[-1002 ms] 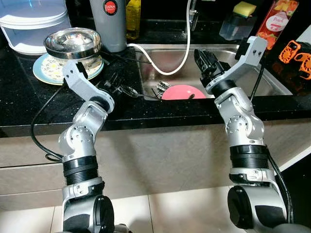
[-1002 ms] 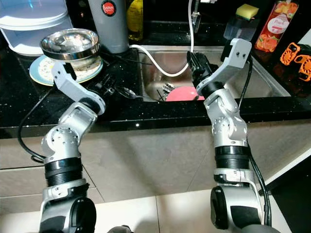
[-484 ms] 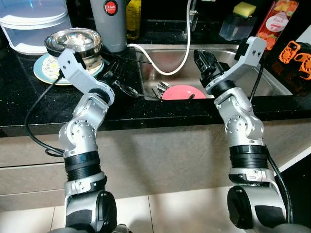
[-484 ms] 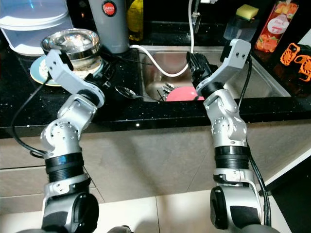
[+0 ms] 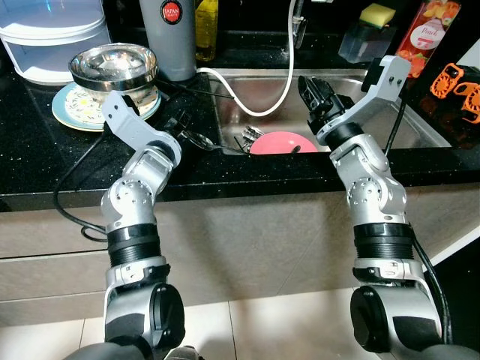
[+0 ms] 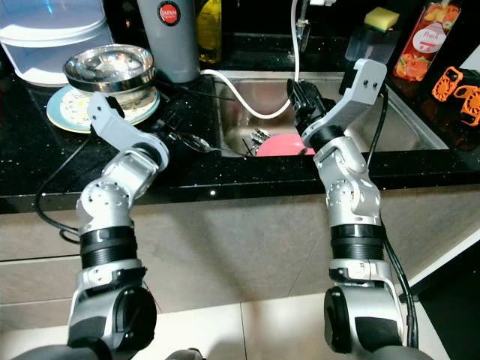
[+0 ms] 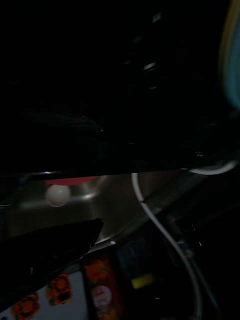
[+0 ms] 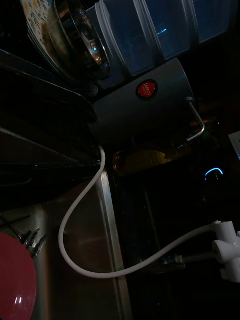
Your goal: Kitchen organization
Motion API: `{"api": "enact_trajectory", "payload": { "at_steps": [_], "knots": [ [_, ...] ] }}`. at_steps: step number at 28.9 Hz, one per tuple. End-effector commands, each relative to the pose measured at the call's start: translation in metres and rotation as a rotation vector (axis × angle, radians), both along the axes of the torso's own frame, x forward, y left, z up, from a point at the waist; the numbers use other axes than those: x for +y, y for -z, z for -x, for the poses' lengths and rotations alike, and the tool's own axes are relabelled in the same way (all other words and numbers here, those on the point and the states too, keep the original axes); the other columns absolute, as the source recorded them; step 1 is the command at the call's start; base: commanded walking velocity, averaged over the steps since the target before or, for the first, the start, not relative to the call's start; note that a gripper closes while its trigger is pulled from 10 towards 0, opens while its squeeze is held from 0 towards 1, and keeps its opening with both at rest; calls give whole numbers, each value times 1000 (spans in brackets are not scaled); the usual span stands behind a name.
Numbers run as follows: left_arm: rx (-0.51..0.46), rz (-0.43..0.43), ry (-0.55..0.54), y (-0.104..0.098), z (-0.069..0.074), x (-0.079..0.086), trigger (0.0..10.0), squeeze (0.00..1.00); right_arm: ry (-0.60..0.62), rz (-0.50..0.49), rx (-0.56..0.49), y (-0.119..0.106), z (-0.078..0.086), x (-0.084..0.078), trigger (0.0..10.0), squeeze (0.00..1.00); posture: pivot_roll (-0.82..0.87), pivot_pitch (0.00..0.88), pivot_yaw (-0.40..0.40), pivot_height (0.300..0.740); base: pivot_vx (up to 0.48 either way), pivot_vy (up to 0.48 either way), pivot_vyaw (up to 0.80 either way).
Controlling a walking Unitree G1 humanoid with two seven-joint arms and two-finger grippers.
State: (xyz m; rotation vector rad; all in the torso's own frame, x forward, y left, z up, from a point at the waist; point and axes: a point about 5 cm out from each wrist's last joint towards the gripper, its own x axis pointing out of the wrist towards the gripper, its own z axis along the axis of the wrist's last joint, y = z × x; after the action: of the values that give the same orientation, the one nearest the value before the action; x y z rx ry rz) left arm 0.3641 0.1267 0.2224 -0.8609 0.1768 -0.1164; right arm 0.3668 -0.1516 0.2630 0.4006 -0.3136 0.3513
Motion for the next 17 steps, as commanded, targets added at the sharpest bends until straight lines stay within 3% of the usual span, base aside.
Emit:
{"api": "enact_trajectory", "payload": {
  "at_steps": [1, 9, 10, 11, 12, 17],
  "knots": [
    [31, 12, 37, 2, -1, -9, 10000, 0, 20, -3, -5, 0, 0, -5, 10000, 0, 184, 19, -48, 740, 0, 0, 0],
    [103, 29, 116, 12, 2, -28, 10000, 0, 23, -6, -6, 0, 0, -5, 10000, 0, 186, 18, -45, 740, 0, 0, 0],
    [116, 22, 131, 14, 2, -30, 3098, 0, 22, -7, -6, 0, 0, -5, 10000, 0, 187, 18, -46, 740, 0, 0, 0],
    [116, 22, 131, 14, 2, -30, 3098, 0, 22, -7, -6, 0, 0, -5, 10000, 0, 187, 18, -46, 740, 0, 0, 0],
    [138, 16, 149, 17, 3, -33, 0, 0, 20, -7, -6, 0, 0, -5, 10000, 0, 188, 18, -47, 740, 0, 0, 0],
    [169, -3, 146, 24, 4, -33, 0, 0, 20, -7, -6, -1, 0, -5, 10000, 0, 188, 18, -48, 740, 0, 0, 0]
  ]
}}
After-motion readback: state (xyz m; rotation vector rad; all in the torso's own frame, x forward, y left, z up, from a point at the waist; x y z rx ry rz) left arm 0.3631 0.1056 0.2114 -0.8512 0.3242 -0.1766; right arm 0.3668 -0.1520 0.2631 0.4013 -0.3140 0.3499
